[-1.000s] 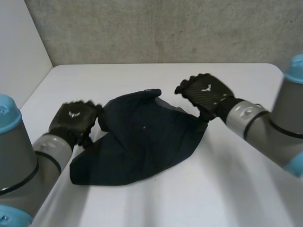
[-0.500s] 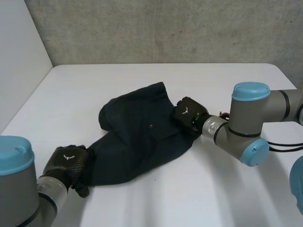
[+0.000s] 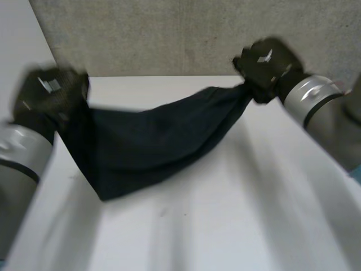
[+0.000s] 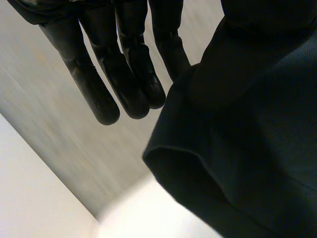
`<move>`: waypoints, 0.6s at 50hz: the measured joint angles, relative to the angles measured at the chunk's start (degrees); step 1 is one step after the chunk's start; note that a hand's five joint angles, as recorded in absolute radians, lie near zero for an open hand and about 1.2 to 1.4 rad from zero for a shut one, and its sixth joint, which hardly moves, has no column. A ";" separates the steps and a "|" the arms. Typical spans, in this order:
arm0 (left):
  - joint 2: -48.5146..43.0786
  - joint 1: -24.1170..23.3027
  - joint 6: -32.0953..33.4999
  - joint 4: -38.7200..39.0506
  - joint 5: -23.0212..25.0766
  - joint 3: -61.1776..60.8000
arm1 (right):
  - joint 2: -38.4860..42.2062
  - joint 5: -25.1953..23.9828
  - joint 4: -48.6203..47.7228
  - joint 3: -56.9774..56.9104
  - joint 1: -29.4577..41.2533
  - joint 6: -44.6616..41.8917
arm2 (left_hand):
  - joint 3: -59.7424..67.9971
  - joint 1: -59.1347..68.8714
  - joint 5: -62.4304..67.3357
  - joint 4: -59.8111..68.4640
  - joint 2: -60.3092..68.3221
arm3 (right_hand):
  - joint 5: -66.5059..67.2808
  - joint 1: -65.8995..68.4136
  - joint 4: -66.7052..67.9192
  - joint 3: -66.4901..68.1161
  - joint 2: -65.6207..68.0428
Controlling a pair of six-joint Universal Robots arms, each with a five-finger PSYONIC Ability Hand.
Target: Fold the shorts.
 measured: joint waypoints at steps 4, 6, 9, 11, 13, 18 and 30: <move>5.51 -0.02 3.58 -2.36 0.14 6.11 | -7.14 2.30 4.54 -2.35 0.31 0.86 | 0.22 0.00 0.00 0.20 0.03 | 0.00 0.00 0.15 0.00 0.00; 6.94 -0.03 4.62 -3.96 0.15 9.14 | -9.74 3.03 7.07 -3.93 0.38 1.16 | 0.24 0.00 0.00 0.20 0.04 | 0.00 0.00 0.15 0.00 0.00; 8.10 -0.08 5.50 -7.54 0.12 14.81 | -12.65 3.92 10.92 -6.63 0.27 1.63 | 0.25 0.00 0.00 0.21 0.04 | 0.00 0.00 0.16 0.00 0.00; 8.29 -0.12 5.65 -9.79 0.09 17.96 | -14.18 4.38 13.53 -8.51 0.11 2.14 | 0.25 0.00 0.00 0.22 0.05 | 0.39 0.00 0.16 0.00 0.00; 8.25 -0.17 5.63 -12.30 0.04 21.20 | -16.09 4.85 16.91 -10.99 -0.21 3.19 | 0.25 0.00 0.00 0.22 0.07 | 0.40 0.00 0.16 0.00 0.00; 7.93 -0.23 5.37 -16.13 -0.04 25.98 | -18.68 5.14 20.88 -13.28 -0.63 4.92 | 0.25 0.00 0.00 0.22 0.08 | 0.40 0.00 0.15 0.00 0.00; -4.24 0.18 5.10 -16.85 0.07 26.40 | -9.00 5.97 22.70 -13.62 -1.81 5.73 | 0.25 0.00 0.00 0.23 0.08 | 0.40 0.00 0.16 0.00 0.00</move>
